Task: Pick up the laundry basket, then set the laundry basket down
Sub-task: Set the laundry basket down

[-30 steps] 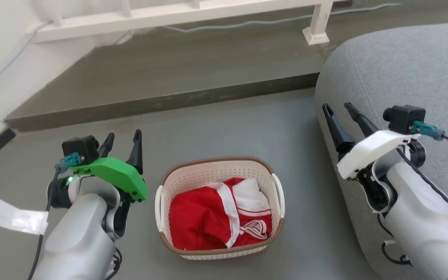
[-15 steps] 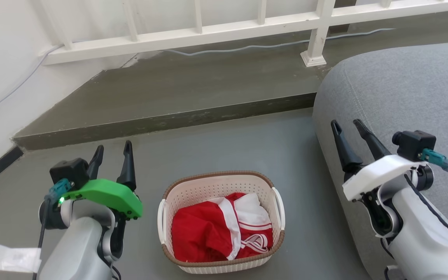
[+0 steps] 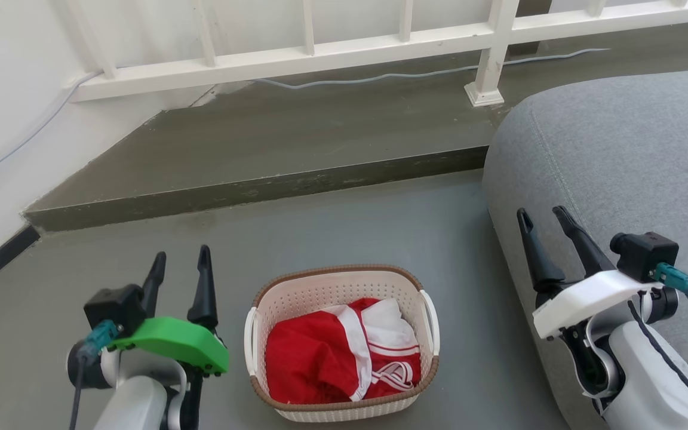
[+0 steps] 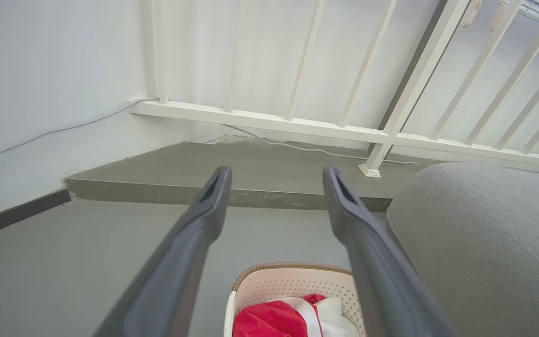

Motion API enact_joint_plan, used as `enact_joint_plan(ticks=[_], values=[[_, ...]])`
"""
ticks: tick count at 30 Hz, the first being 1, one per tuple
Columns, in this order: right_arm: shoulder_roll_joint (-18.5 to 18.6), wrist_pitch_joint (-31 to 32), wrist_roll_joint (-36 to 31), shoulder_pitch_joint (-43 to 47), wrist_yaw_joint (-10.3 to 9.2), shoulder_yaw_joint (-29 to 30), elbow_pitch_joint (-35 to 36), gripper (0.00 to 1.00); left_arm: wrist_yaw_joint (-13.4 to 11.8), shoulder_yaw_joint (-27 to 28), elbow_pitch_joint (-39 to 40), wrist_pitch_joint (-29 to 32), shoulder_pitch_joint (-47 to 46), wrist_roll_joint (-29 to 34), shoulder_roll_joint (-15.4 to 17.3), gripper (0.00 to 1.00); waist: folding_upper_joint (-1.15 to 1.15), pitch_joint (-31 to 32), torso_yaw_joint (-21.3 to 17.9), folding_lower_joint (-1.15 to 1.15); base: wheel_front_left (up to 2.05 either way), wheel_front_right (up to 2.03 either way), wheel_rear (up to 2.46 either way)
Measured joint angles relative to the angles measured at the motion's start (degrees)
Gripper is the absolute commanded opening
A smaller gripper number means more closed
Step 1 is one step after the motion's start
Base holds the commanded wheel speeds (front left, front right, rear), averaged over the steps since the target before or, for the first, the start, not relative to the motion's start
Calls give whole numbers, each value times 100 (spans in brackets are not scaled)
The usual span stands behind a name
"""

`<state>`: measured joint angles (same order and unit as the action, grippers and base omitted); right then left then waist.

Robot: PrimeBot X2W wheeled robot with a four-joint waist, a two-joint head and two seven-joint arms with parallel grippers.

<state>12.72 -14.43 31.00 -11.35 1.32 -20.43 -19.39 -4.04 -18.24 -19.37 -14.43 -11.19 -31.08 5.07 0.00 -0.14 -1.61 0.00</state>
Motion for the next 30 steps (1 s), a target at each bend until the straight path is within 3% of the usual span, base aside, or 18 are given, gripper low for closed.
enact_joint_plan(ticks=[30], values=[[-204, 0, -586, 518, 16, 476, 427, 100, 209, 318, 522, 0, 474, 675, -126, 100, 0, -25, -4, 0, 0, 0, 0]])
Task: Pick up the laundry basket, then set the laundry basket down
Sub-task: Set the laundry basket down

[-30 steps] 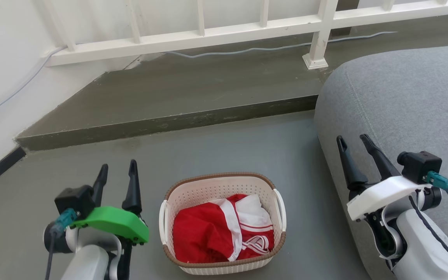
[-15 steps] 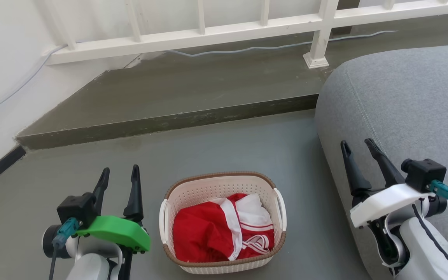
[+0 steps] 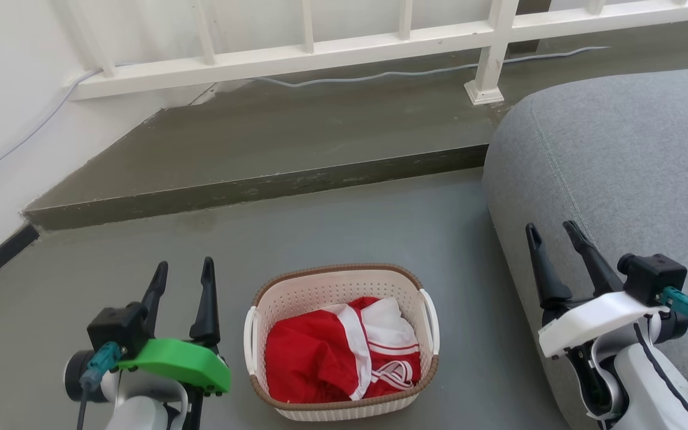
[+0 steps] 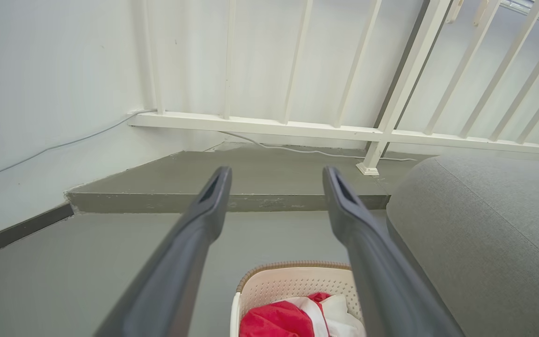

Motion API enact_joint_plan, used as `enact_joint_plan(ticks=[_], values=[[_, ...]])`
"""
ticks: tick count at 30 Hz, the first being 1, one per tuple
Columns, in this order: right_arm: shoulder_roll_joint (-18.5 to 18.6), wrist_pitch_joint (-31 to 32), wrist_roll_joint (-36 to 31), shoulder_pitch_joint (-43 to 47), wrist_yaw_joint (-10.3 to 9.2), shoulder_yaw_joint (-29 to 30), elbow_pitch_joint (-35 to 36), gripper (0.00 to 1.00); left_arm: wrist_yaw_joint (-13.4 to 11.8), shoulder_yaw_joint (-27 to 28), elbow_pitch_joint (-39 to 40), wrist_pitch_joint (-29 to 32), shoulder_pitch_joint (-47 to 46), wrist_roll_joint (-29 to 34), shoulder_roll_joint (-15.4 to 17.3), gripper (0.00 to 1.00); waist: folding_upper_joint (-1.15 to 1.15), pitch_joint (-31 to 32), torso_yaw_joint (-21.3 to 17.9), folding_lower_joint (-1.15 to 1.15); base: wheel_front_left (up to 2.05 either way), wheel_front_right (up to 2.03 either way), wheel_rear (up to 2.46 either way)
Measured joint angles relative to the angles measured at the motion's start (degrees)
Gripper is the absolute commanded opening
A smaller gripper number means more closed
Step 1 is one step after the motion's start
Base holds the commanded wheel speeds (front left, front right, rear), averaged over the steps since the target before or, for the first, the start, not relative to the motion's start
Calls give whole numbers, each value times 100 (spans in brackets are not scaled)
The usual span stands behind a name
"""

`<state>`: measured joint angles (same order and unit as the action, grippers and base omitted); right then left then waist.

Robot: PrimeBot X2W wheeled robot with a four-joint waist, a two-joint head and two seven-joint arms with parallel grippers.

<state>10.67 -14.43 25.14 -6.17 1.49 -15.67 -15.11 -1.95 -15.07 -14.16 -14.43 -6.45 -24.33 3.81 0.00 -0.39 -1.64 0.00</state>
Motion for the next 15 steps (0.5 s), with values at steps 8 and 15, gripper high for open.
enact_joint_plan(ticks=[8, 15], values=[[-68, 0, -53, 102, 56, 65, 8, 100, 51, 36, 10, 0, 87, 92, -67, 100, 0, 8, 5, 0, 0, 0, 0], [-144, 0, -110, 135, 103, 121, 24, 100, 101, 71, 14, 0, 93, 142, -76, 100, 0, 8, 4, 0, 0, 0, 0]])
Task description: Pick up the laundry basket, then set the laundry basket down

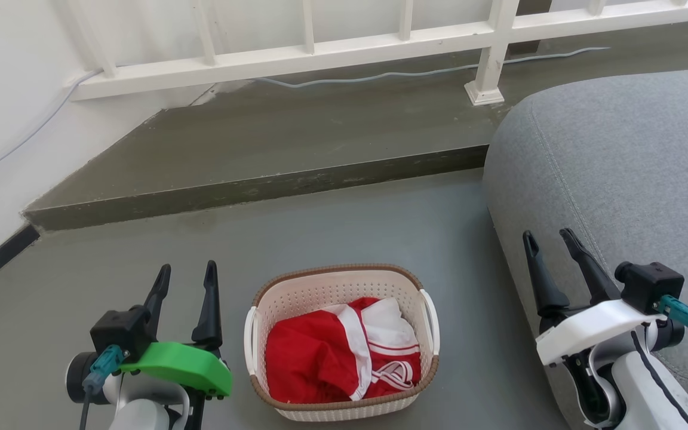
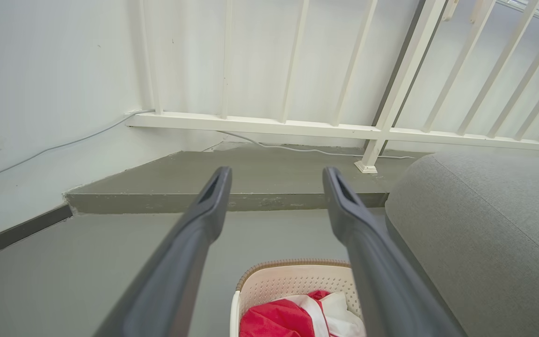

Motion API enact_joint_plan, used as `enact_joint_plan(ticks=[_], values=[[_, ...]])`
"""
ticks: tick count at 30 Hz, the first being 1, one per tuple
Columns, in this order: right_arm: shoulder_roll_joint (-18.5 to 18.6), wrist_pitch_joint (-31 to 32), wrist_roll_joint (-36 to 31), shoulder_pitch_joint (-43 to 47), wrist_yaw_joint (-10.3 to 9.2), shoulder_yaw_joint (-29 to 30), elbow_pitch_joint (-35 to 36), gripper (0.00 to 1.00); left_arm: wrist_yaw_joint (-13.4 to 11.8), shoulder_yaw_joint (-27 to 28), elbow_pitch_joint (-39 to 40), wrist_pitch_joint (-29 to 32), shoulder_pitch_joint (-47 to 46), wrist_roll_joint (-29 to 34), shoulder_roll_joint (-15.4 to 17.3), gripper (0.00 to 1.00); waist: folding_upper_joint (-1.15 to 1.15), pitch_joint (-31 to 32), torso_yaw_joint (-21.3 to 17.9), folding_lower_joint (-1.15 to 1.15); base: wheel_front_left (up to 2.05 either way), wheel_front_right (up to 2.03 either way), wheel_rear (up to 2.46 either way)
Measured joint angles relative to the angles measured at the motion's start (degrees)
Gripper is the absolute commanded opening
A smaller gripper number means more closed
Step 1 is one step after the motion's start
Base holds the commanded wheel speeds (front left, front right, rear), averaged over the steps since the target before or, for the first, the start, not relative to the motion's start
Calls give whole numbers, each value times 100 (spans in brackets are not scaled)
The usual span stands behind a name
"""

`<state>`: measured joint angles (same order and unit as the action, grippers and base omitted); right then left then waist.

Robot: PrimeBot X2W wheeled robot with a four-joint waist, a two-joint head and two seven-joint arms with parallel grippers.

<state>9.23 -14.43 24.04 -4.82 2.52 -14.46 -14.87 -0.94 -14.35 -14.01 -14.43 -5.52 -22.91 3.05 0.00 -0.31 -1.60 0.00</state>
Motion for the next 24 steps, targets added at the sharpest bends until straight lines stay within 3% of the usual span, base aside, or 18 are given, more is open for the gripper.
enact_joint_plan(ticks=[16, 17, 24], values=[[-78, 0, -103, 70, 101, 127, 2, 100, 108, 104, -2, 0, 108, 41, -20, 100, 0, -2, -2, 0, 0, 0, 0], [-85, 1, -102, 73, 99, 126, -13, 0, 132, 103, -18, 1, 110, 40, -23, 0, 0, -2, -2, 0, 0, 0, 0], [-210, 36, -29, 344, 99, 101, -287, 0, 141, 92, -307, 30, 307, -36, -52, 0, 0, -2, 0, 0, 0, 0, 0]])
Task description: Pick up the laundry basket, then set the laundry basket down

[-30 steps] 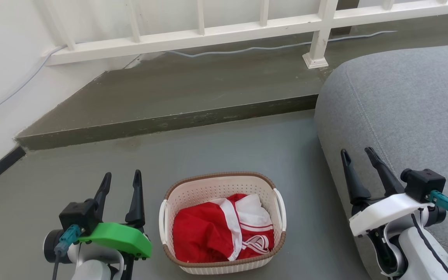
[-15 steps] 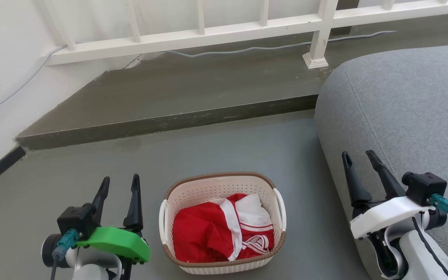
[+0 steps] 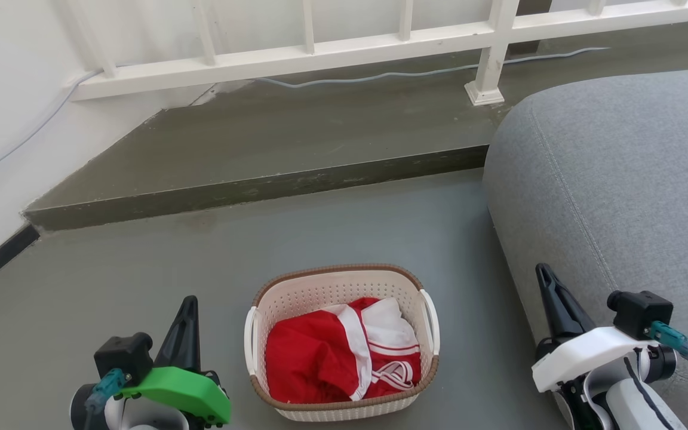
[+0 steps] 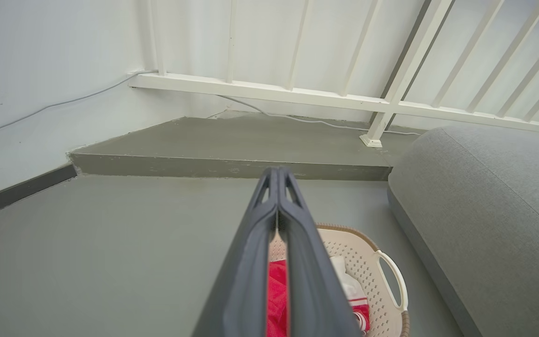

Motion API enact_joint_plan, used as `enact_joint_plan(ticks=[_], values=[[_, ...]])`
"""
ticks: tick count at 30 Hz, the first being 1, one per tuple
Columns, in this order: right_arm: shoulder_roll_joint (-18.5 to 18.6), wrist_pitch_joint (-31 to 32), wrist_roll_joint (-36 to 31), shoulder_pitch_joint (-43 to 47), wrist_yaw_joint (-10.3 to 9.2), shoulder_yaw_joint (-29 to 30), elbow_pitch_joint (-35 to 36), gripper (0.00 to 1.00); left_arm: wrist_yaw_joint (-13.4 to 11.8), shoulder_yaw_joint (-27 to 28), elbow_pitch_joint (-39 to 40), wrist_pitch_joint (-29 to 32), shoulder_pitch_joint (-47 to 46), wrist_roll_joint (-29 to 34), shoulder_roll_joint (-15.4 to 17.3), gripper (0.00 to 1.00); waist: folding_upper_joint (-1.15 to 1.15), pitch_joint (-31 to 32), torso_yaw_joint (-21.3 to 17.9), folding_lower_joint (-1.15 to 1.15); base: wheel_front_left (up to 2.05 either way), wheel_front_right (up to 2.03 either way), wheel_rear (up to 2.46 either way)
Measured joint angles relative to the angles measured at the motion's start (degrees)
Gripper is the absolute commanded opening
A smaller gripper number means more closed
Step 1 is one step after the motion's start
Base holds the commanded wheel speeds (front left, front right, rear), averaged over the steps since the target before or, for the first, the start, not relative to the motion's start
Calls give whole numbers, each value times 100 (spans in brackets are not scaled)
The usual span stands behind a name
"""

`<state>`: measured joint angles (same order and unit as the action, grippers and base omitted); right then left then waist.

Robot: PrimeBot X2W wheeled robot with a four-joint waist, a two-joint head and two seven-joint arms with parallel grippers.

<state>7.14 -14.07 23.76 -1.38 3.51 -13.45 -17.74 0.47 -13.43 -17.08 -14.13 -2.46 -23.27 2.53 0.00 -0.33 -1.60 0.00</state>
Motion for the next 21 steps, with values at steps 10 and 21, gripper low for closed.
enact_joint_plan(ticks=[10, 21], values=[[-18, 163, 691, -12, 3, 209, 2, 0, 37, 152, 1, 186, -1, -694, -3, 0, 0, 3, 19, 0, 0, 0, 0], [-98, 442, 1544, -21, 51, 450, 11, 0, 111, 371, 9, 438, -1, -1559, -9, 0, 0, 5, 38, 0, 0, 0, 0]])
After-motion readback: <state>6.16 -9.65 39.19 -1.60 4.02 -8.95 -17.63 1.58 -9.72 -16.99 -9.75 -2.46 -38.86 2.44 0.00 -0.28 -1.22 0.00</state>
